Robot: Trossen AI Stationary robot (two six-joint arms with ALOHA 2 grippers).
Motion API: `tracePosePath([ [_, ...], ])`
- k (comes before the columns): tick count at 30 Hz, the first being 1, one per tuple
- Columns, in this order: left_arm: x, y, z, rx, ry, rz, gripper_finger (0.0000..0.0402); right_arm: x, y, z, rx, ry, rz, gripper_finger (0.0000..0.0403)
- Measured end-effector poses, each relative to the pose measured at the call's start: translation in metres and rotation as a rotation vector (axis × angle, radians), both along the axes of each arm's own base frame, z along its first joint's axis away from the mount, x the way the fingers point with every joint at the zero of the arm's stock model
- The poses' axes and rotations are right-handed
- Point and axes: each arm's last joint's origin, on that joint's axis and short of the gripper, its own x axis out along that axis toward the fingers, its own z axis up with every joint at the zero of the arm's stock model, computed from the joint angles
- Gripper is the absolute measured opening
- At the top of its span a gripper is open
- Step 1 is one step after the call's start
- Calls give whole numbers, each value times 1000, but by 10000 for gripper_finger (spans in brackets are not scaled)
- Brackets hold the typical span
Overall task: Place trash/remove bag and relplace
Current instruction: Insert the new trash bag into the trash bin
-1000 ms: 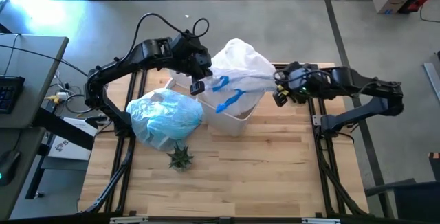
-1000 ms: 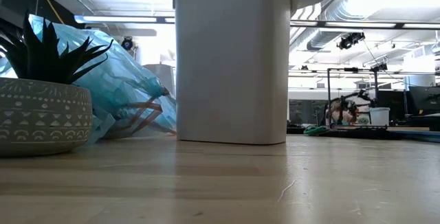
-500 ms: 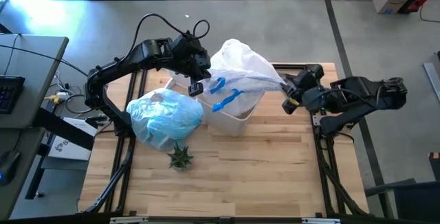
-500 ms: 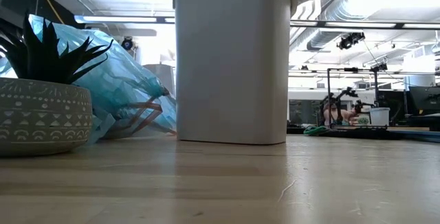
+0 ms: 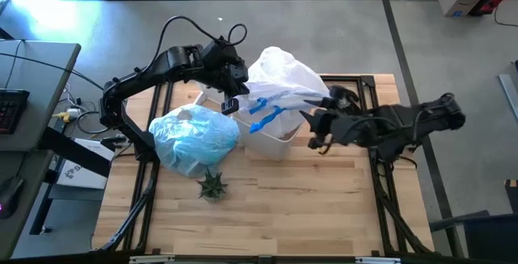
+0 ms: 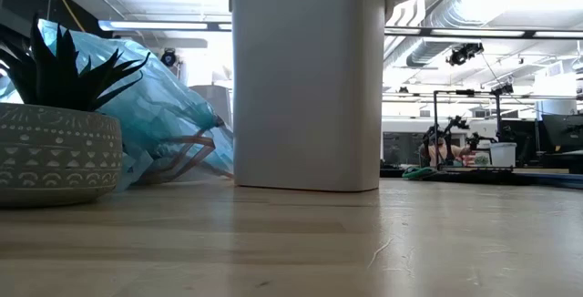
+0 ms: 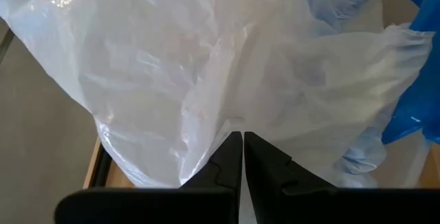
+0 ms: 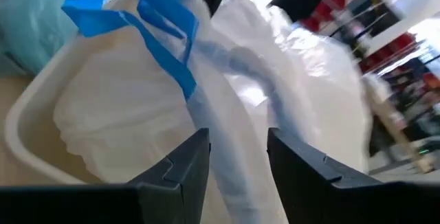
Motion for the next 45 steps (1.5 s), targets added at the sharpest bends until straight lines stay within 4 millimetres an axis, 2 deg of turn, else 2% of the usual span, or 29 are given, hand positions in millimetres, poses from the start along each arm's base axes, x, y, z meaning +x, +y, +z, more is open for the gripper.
tracePosePath([
  [4, 0, 0, 0, 0, 0, 0, 0, 9, -12, -6, 80, 12, 3, 135],
  [10, 0, 0, 0, -3, -1, -3, 0, 17, -19, -10, 146, 29, 39, 135],
  [18, 1, 0, 0, -2, -6, -4, 0, 23, -34, -15, 141, 43, -23, 134],
  [21, 0, 0, 0, -3, -5, -4, 0, 27, -38, -20, 154, 78, -28, 111],
  [23, 0, 0, 0, -3, -5, -4, 0, 29, -38, -22, 165, 74, -37, 74],
  [25, 0, 0, 0, -2, -4, -3, 0, 29, -32, -22, 165, 72, -21, 25],
  [26, 0, 0, 0, -2, -3, -3, 0, 29, -27, -22, 158, 65, -10, 13],
  [31, 0, 0, 0, 11, 2, -5, 0, 24, 7, -17, 251, -2, 91, 2],
  [34, 0, 1, 0, 15, 3, -4, 0, 26, 30, -21, 332, -21, 151, 1],
  [40, -1, 2, 0, 13, 6, -2, 0, 41, 72, -52, 383, 57, 192, 0],
  [45, -2, 2, -1, 9, 17, -1, 0, 52, 85, -82, 328, 142, 116, 0],
])
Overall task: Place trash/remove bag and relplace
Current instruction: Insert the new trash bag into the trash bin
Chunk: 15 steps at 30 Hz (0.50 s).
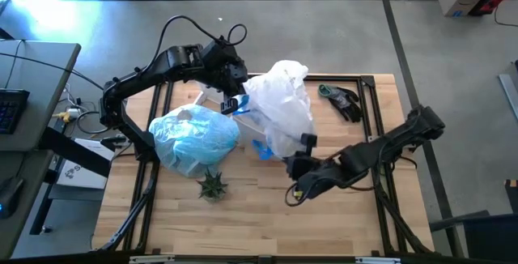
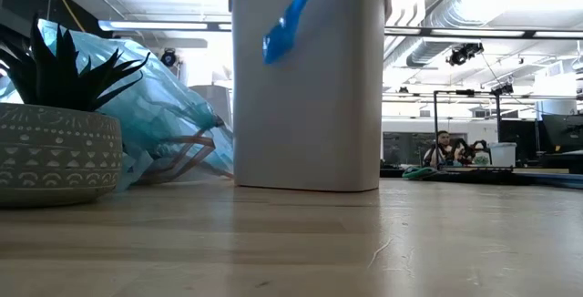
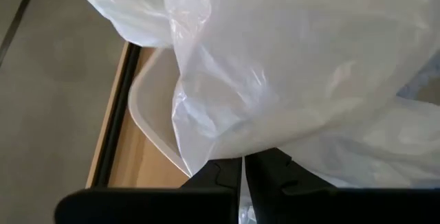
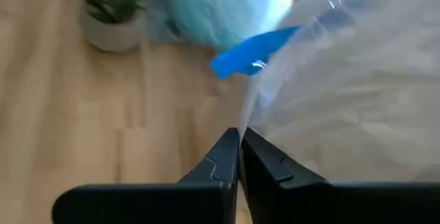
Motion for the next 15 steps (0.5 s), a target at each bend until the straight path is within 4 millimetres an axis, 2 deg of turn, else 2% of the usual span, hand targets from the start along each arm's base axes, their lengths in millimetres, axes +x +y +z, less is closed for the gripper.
tracePosePath([
  [6, -2, -1, -2, -23, 25, 8, 0, 5, -5, -23, -135, 78, -129, 0],
  [11, -4, -1, -1, -24, 30, 19, 0, 5, -6, -27, -174, 78, -169, 0],
  [15, -12, -5, 8, -10, -12, 18, 0, 3, -4, -27, -175, 70, -182, 0],
])
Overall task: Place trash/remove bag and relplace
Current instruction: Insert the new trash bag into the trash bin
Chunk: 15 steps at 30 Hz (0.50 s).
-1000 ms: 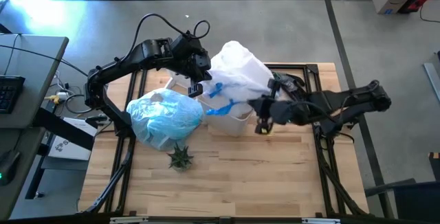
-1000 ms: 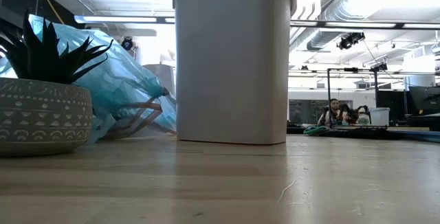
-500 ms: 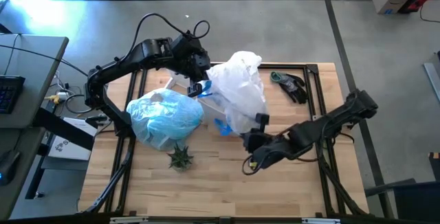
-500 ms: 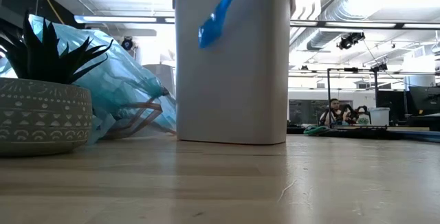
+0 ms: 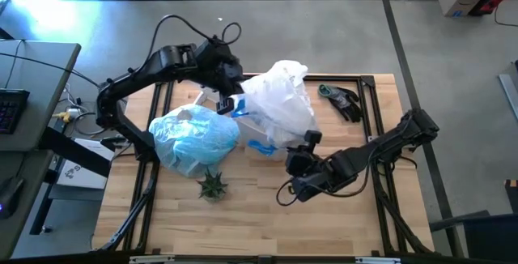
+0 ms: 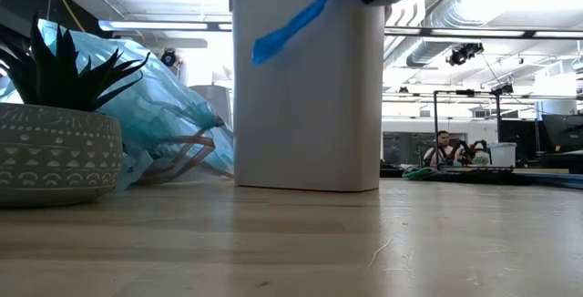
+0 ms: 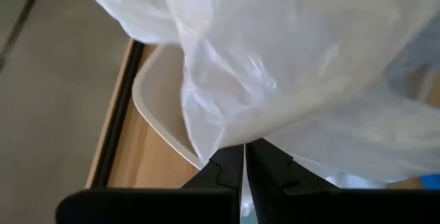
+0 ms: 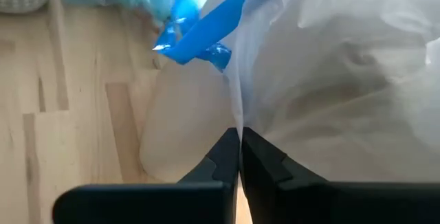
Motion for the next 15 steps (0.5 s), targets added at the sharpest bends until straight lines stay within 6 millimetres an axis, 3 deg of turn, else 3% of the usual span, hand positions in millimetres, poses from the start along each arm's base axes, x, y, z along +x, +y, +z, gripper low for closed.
tracePosePath([
  [6, -19, -7, 27, 1, -166, 3, 0, -3, 4, 1, -28, -25, -5, 0],
  [15, -67, -25, 56, -35, -220, 121, 0, -2, 4, 2, -21, -22, 3, 0],
])
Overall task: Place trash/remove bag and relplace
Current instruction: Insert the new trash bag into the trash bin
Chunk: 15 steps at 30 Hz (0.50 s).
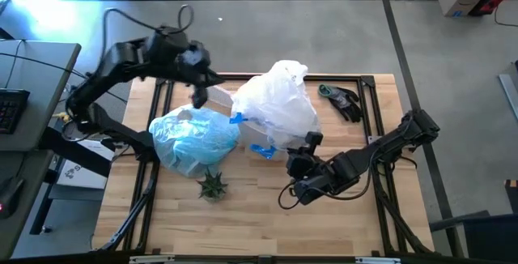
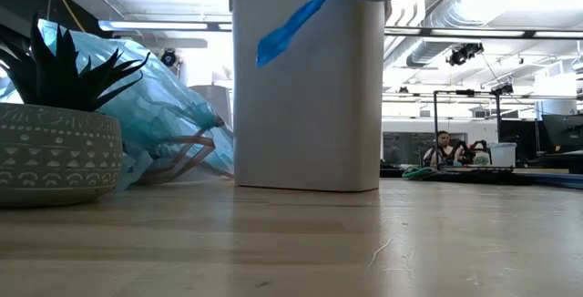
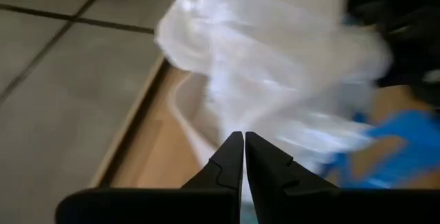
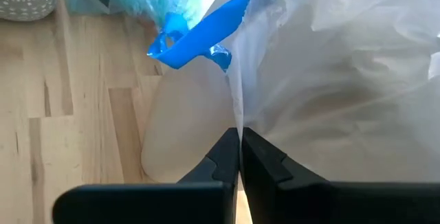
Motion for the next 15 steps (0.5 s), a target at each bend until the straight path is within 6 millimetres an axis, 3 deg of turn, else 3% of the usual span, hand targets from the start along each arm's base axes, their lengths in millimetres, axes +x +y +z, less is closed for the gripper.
tracePosePath([
  [4, -14, -18, 5, -141, -32, -70, 0, 0, 0, 0, 0, 0, 0, 0],
  [8, -16, -35, 1, -183, 20, -88, 0, 0, 0, 0, -1, 7, 7, 0],
  [15, 11, -44, -43, -162, 139, 23, 0, 1, 1, 1, -5, 6, 23, 0],
])
